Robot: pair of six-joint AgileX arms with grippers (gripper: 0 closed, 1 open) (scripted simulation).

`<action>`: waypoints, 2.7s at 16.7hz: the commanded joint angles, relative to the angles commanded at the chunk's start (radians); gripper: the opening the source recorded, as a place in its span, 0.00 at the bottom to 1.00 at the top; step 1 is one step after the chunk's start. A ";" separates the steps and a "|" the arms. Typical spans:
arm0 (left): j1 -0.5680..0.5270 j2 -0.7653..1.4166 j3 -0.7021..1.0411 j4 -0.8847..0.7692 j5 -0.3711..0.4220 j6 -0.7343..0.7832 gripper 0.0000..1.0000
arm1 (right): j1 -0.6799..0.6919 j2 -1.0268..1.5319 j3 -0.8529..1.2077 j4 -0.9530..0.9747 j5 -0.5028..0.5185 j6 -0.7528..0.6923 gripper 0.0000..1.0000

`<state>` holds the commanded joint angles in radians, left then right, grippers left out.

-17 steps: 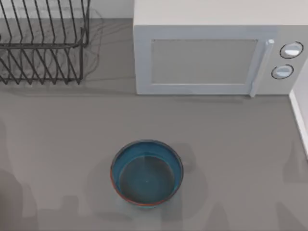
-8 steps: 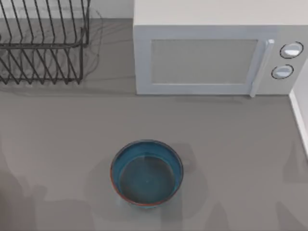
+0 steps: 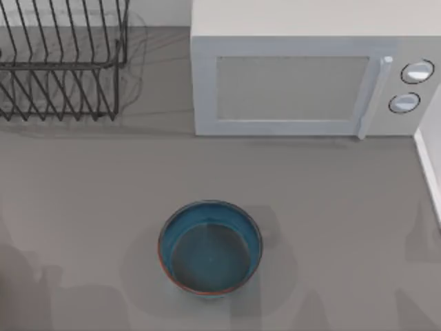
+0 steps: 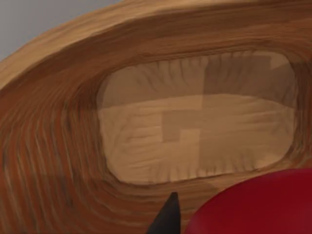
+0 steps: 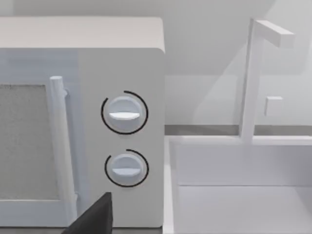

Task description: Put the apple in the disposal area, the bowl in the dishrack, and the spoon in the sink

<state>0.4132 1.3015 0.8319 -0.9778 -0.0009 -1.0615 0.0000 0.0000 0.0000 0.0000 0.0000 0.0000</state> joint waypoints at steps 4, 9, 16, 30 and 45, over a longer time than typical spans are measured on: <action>0.000 0.000 0.000 0.000 0.000 0.000 0.53 | 0.000 0.000 0.000 0.000 0.000 0.000 1.00; 0.000 0.000 0.000 0.000 0.000 0.000 0.90 | 0.000 0.000 0.000 0.000 0.000 0.000 1.00; 0.000 0.000 0.000 0.000 0.000 0.000 1.00 | 0.000 0.000 0.000 0.000 0.000 0.000 1.00; -0.163 -0.535 -0.332 0.385 -0.001 0.425 1.00 | 0.000 0.000 0.000 0.000 0.000 0.000 1.00; -0.413 -1.301 -0.832 0.978 0.001 1.061 1.00 | 0.000 0.000 0.000 0.000 0.000 0.000 1.00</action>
<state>0.0000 0.0000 0.0000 0.0000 0.0000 0.0000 0.0000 0.0000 0.0000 0.0000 0.0000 0.0000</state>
